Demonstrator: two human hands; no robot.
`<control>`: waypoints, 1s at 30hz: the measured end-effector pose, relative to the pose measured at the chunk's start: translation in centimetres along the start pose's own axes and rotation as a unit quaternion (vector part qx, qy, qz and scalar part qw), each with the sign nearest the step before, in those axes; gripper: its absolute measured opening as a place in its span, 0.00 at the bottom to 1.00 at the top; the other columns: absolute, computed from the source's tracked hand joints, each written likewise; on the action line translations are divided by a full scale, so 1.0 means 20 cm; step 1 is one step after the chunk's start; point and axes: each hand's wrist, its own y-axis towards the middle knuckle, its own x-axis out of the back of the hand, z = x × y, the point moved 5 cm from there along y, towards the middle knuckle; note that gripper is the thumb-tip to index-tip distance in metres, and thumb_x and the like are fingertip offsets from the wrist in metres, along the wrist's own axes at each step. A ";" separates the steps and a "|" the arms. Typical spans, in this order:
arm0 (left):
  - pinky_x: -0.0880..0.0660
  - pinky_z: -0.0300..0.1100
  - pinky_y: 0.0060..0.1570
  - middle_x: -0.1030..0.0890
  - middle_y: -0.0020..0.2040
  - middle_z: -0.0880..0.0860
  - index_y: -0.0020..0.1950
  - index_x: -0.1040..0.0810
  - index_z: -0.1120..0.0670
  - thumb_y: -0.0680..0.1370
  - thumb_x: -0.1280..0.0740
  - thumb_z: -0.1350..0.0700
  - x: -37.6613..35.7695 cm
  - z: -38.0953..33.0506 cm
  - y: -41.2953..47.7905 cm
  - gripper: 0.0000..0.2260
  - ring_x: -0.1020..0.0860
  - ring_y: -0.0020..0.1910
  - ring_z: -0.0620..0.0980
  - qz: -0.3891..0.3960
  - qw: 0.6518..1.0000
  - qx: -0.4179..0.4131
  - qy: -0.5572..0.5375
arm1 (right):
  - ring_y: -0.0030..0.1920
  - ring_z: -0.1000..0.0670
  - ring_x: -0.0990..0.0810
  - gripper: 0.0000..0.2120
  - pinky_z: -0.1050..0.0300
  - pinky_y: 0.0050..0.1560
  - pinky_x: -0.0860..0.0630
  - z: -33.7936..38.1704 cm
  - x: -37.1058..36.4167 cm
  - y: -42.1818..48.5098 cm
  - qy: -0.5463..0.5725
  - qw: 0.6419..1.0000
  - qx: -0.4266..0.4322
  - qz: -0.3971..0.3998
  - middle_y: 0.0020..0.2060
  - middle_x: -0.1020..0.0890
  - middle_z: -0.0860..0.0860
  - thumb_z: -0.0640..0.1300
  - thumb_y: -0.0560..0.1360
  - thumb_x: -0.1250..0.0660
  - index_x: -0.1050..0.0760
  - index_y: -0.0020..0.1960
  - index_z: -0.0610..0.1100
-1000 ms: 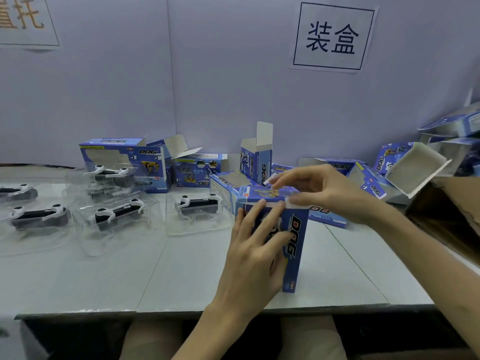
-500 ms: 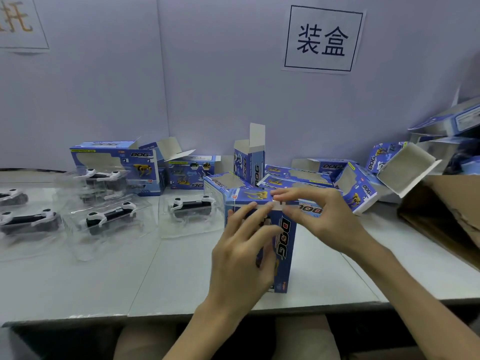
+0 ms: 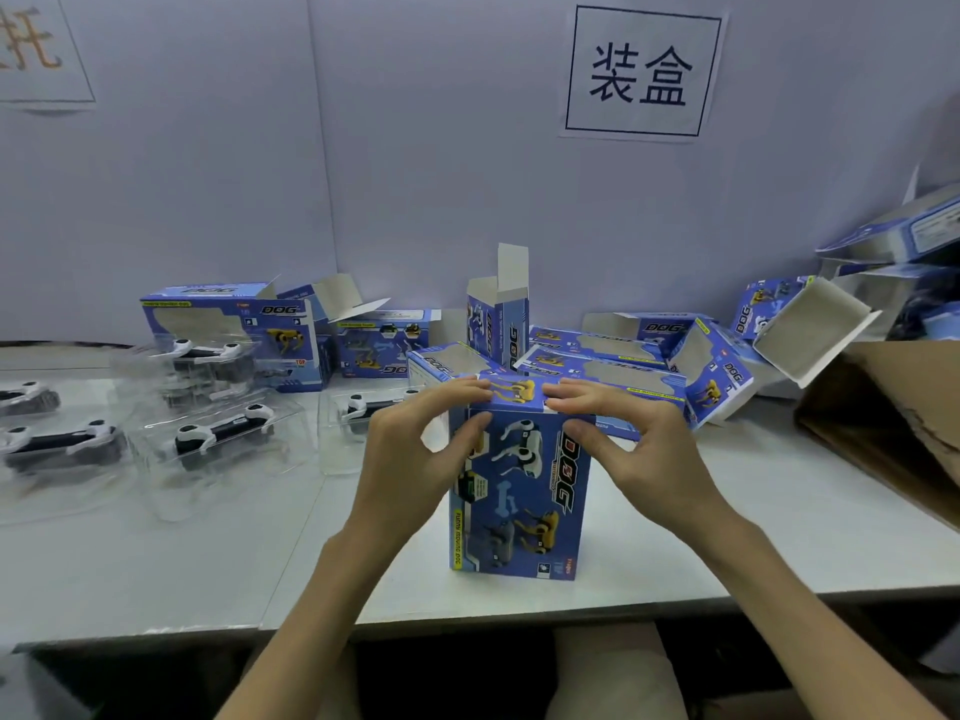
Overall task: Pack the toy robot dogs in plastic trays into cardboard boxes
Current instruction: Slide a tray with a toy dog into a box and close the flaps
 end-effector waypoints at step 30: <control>0.26 0.35 0.46 0.19 0.56 0.36 0.60 0.25 0.35 0.61 0.26 0.34 -0.15 0.31 -0.15 0.29 0.23 0.58 0.39 0.205 0.915 0.301 -0.175 | 0.70 0.54 0.27 0.16 0.51 0.66 0.28 -0.10 -0.10 -0.07 0.257 0.956 -0.114 -0.080 0.64 0.20 0.57 0.50 0.76 0.37 0.23 0.62 0.49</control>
